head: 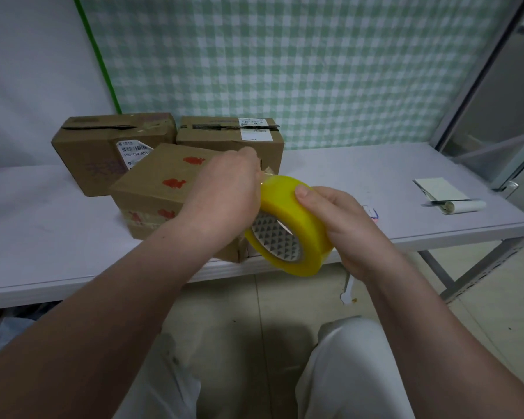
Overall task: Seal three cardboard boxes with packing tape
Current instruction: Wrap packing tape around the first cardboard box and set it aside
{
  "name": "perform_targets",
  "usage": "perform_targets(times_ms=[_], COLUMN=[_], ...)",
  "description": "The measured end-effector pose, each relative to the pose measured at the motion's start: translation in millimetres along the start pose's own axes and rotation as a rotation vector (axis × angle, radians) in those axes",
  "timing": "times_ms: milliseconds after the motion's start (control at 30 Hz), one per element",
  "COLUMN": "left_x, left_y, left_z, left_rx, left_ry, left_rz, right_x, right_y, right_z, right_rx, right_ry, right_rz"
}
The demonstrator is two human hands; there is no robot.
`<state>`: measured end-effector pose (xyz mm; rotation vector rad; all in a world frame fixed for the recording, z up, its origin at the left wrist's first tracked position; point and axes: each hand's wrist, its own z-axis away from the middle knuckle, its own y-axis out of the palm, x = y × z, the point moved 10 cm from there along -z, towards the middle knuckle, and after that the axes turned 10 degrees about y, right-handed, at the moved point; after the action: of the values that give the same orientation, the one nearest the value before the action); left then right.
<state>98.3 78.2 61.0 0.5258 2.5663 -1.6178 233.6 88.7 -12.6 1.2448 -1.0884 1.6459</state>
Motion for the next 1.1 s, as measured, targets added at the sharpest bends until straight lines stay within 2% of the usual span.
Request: perform_targets(times_ms=[200,267,367,467,533,733,933,1100], left_x=[14,26,51,71,79,100,120,123], left_y=[-19,-13,0,8,12,8,32,38], left_z=[-11,-14,-14,-13,-11,-9,-2,3], left_rx=[-0.047,-0.007,0.016,0.030,0.033,-0.031,0.040,0.031], left_ry=[-0.019,-0.056,-0.159,-0.221,-0.235,-0.287,-0.317,-0.296], left_rz=[0.153,0.213,0.291,0.287,0.259,0.181,0.118,0.024], right_x=[30,30,21,10,10,37,44,39], right_y=[-18,-19,-16,-10,-8,-17,0,8], right_z=[-7,-14,-18,-19,-21,-34,-55,-69], right_rx=[-0.263,-0.249,-0.137,-0.017,-0.004,-0.255,-0.253,-0.231], right_ry=[-0.005,0.026,0.093,0.127,0.111,0.059,0.058,0.082], right_rz=[0.542,0.554,0.359,0.173,0.174,0.668,0.920,0.973])
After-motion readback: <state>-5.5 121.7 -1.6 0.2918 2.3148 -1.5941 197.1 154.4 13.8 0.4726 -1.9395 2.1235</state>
